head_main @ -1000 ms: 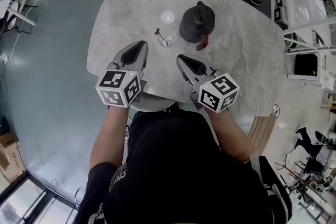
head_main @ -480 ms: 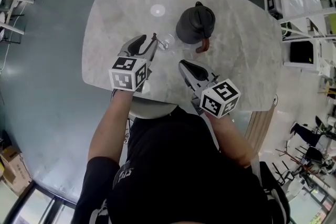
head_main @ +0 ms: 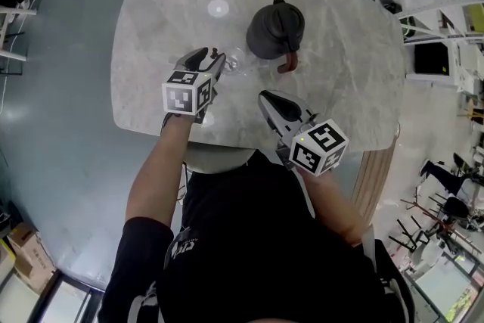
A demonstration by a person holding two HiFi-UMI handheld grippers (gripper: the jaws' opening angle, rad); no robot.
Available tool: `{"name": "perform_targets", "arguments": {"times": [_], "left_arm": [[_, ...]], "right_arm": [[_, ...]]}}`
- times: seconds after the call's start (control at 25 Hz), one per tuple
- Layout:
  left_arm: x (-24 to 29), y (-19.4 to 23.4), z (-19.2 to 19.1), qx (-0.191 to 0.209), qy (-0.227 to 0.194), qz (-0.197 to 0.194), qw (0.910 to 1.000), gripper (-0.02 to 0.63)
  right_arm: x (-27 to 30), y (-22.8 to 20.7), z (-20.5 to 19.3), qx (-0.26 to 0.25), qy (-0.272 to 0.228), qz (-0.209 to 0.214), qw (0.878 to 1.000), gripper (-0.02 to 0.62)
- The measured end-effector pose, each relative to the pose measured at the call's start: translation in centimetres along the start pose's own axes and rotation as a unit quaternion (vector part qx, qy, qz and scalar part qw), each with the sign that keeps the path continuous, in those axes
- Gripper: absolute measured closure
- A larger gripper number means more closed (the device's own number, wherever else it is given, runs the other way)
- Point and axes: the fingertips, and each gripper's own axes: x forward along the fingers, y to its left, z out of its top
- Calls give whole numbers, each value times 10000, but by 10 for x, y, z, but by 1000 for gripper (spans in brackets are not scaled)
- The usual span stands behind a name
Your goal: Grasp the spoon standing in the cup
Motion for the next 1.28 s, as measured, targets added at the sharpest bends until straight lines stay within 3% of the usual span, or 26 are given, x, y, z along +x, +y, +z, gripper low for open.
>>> {"name": "perform_targets", "arguments": {"times": [0.36,0.72,1.28], "left_arm": [[10,-3,-3,206,70,189,9996,556],[-17,-16,18,270,-299,252,9989,558],[-130,-12,77,80,-1228,772,9894,558]], "right_arm": [[-22,-9,-3,118,-130,-216,9996,586],[-32,-2,3,-25,-265,-78,9996,586],[-22,17,44,-403,-604,332,9968,600]]}}
